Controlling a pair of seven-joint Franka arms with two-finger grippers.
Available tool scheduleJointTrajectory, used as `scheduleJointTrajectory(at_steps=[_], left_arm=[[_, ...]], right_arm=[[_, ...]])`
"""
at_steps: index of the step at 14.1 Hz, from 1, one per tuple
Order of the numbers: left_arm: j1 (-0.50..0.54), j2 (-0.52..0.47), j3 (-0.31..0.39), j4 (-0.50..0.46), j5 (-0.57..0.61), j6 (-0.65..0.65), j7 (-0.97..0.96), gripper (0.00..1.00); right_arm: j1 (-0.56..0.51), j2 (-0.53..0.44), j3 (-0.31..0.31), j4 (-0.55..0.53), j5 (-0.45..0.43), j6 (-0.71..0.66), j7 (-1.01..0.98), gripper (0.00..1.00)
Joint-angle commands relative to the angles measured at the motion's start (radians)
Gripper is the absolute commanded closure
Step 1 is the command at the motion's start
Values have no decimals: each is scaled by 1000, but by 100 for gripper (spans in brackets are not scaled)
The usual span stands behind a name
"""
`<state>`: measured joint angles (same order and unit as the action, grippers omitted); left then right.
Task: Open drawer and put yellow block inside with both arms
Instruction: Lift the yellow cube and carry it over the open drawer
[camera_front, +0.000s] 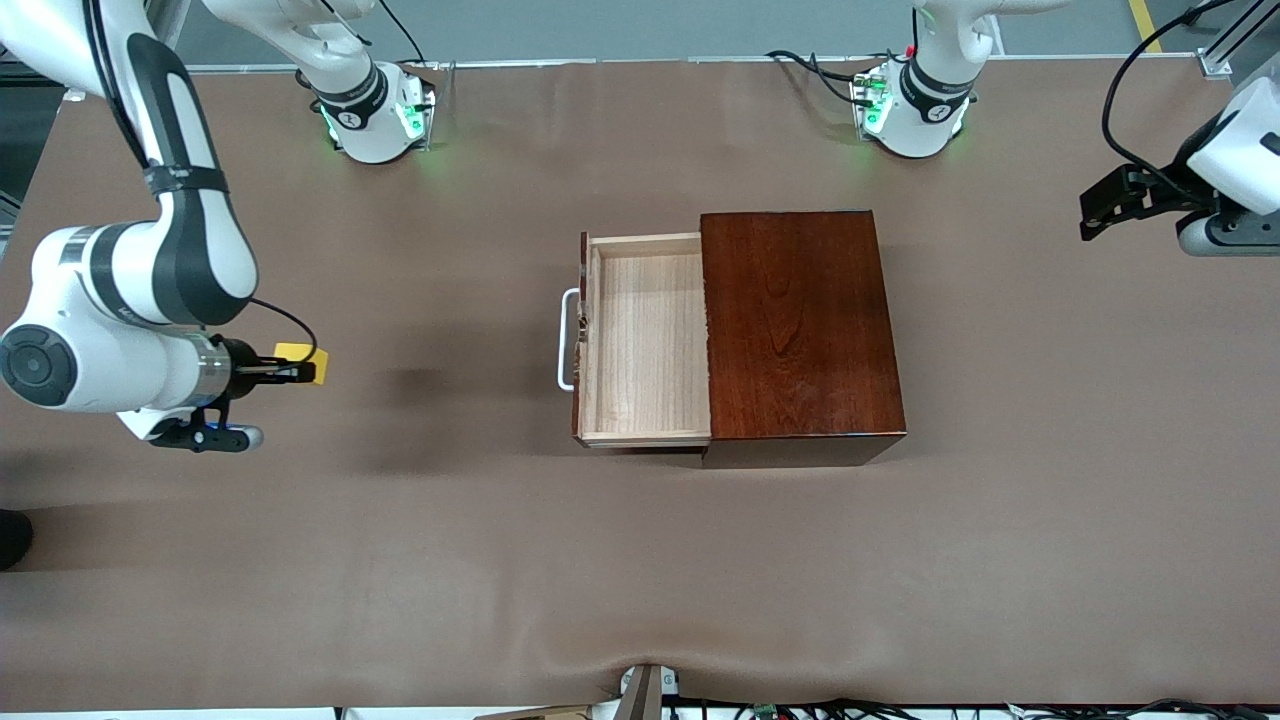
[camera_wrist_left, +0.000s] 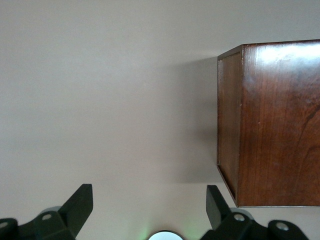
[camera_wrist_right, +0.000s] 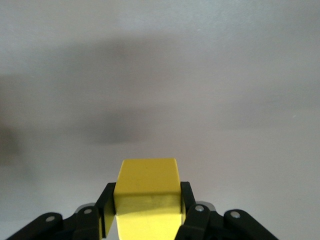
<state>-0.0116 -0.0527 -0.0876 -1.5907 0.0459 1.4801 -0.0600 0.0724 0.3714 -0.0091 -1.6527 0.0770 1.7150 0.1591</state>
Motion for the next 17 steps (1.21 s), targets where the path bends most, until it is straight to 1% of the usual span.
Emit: scheduleJointTrajectory(at_steps=[1, 3, 6, 7, 10, 12, 15, 17], left_arm=[[11, -9, 0, 1, -14, -14, -20, 0], [21, 5, -3, 18, -12, -14, -17, 0], [21, 68, -1, 87, -9, -7, -18, 0], [18, 77, -3, 93, -8, -7, -21, 0], [10, 80, -3, 94, -8, -1, -21, 0], [10, 85, -3, 94, -9, 9, -20, 0], [18, 94, -4, 94, -9, 11, -17, 0], [18, 94, -4, 95, -9, 11, -6, 0]], right_arm=[[64, -5, -3, 39, 41, -47, 146, 100], [113, -12, -3, 54, 66, -69, 277, 100], [234, -17, -3, 96, 78, -72, 552, 100], [271, -17, -3, 106, 93, -72, 644, 100], [341, -16, -5, 122, 156, -69, 883, 100], [380, -11, -5, 129, 173, -57, 1034, 100], [437, 10, -6, 175, 214, -52, 1251, 100], [452, 23, -6, 182, 230, -11, 1419, 100]])
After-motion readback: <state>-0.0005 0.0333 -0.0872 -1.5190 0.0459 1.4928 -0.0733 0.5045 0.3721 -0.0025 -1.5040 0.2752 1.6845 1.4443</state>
